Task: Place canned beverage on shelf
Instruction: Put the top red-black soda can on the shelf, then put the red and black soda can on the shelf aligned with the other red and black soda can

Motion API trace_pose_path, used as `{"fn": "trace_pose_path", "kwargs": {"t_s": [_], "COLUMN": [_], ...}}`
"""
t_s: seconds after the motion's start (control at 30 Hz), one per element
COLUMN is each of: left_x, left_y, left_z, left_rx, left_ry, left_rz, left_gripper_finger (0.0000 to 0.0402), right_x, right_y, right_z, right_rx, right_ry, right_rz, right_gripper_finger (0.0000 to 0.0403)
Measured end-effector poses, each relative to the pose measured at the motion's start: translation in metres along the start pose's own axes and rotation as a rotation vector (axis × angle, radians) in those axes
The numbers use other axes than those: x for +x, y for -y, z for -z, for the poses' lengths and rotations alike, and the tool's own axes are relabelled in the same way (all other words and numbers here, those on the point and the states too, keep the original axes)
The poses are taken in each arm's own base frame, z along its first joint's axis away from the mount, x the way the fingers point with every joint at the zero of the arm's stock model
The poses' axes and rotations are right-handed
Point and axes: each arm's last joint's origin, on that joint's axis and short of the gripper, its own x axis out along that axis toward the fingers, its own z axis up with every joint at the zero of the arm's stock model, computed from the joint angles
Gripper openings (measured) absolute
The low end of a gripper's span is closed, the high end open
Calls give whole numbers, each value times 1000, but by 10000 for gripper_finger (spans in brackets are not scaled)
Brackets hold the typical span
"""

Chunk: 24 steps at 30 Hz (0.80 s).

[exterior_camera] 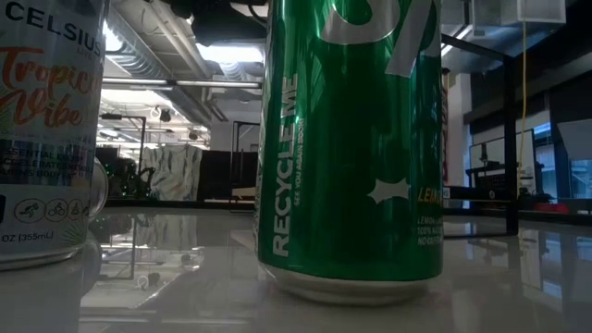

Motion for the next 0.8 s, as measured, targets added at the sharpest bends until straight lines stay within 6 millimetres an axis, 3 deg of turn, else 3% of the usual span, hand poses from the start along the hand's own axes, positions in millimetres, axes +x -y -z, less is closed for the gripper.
{"fn": "trace_pose_path", "kwargs": {"t_s": [0.2, 0.53, 0.8], "left_x": [0, 0, 0], "left_y": [0, 0, 0], "left_z": [0, 0, 0], "left_rx": [0, 0, 0], "left_ry": [0, 0, 0], "left_rz": [0, 0, 0], "left_gripper_finger": [311, 311, 311], "right_x": [0, -1, 0], "right_y": [0, 0, 0], "right_z": [0, 0, 0], "right_rx": [0, 0, 0], "right_ry": [0, 2, 2], "right_rz": [0, 0, 0], "right_gripper_finger": [304, 384, 397]}}
